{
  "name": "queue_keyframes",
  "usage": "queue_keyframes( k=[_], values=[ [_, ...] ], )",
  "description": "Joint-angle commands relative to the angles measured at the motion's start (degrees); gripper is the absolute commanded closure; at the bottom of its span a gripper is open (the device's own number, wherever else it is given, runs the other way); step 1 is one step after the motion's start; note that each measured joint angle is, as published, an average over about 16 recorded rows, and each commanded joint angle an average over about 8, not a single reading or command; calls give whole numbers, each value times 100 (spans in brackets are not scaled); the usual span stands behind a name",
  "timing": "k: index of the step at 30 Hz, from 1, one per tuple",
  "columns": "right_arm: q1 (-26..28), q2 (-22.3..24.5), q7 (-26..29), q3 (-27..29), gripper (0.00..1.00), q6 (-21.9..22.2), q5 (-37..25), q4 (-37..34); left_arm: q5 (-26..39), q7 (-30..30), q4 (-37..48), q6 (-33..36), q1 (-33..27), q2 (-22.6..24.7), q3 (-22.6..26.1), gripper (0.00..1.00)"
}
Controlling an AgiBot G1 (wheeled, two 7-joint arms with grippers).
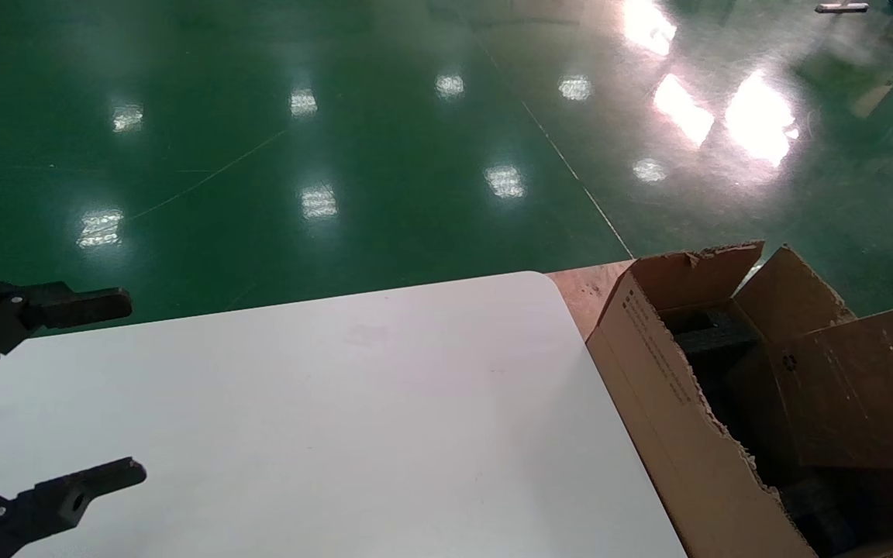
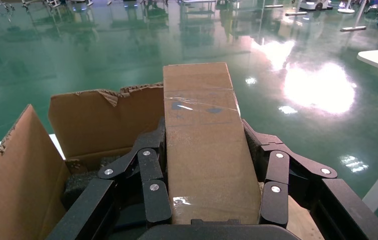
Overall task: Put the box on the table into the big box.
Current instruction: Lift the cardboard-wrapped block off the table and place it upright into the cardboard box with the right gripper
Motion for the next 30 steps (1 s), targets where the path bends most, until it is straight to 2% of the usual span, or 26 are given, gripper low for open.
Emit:
queue_keyframes(
  k=[1, 9, 15, 24, 30],
  values=[
    [7, -19, 62, 15, 100, -38, -60, -79, 0, 0, 0, 0, 0, 0, 0, 0],
    [78, -86, 236, 25, 100, -169, -304, -338, -1, 0, 0, 0, 0, 0, 1, 0],
    [145, -104, 334, 9, 100, -110, -499, -377, -1, 1, 0, 0, 0, 0, 1, 0],
    [201, -155, 444, 8, 100, 189, -724, -300, -1, 1, 0, -1, 0, -1, 2, 0],
    [211, -209, 525, -16, 100, 610, -863, -214, -2, 1, 0, -1, -1, -1, 2, 0]
  ],
)
